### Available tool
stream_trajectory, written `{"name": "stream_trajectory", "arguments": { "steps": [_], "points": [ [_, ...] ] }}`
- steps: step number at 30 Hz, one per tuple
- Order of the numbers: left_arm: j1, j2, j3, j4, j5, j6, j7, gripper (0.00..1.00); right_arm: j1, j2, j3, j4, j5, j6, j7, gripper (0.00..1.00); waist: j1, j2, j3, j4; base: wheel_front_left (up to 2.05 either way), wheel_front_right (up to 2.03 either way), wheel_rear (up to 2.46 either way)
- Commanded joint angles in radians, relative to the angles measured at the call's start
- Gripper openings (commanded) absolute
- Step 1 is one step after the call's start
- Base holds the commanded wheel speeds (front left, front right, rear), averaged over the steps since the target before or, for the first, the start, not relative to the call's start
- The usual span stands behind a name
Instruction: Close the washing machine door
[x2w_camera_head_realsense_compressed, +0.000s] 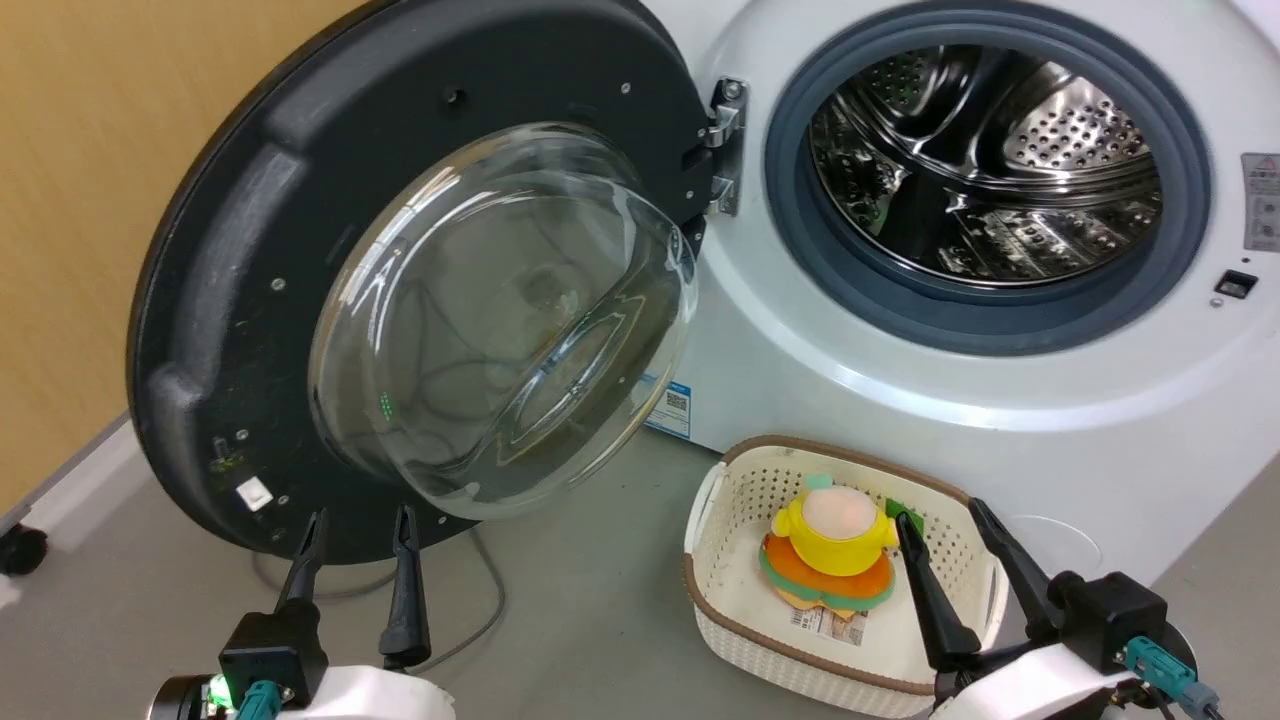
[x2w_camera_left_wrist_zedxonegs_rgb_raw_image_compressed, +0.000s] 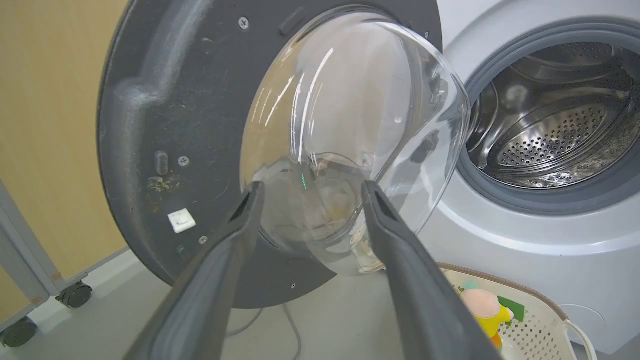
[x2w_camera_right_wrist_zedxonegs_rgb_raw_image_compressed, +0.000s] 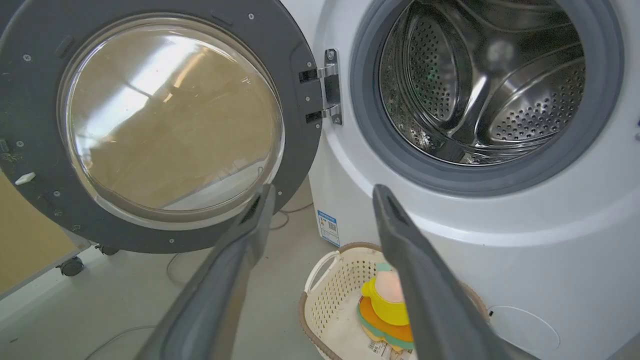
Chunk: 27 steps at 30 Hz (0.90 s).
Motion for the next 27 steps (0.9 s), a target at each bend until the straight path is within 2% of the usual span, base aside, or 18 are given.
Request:
{"name": "stream_trajectory", "arguments": {
  "steps": [1,27],
  "points": [
    [0.014,0.0,0.001,-0.006,-0.004,0.006,-0.011,1.0,-0.018,-0.009,0.006,0.005,0.009,0.001,-0.009,1.0,0.0,0.0,0.001,0.006,0.0,0.0,0.0],
    [0.047,0.0,-0.006,-0.033,-0.039,0.045,-0.065,1.0,-0.052,-0.03,0.065,0.065,0.087,0.001,-0.067,1.0,0.0,0.0,0.006,0.118,0.0,0.0,0.0]
  ]
}}
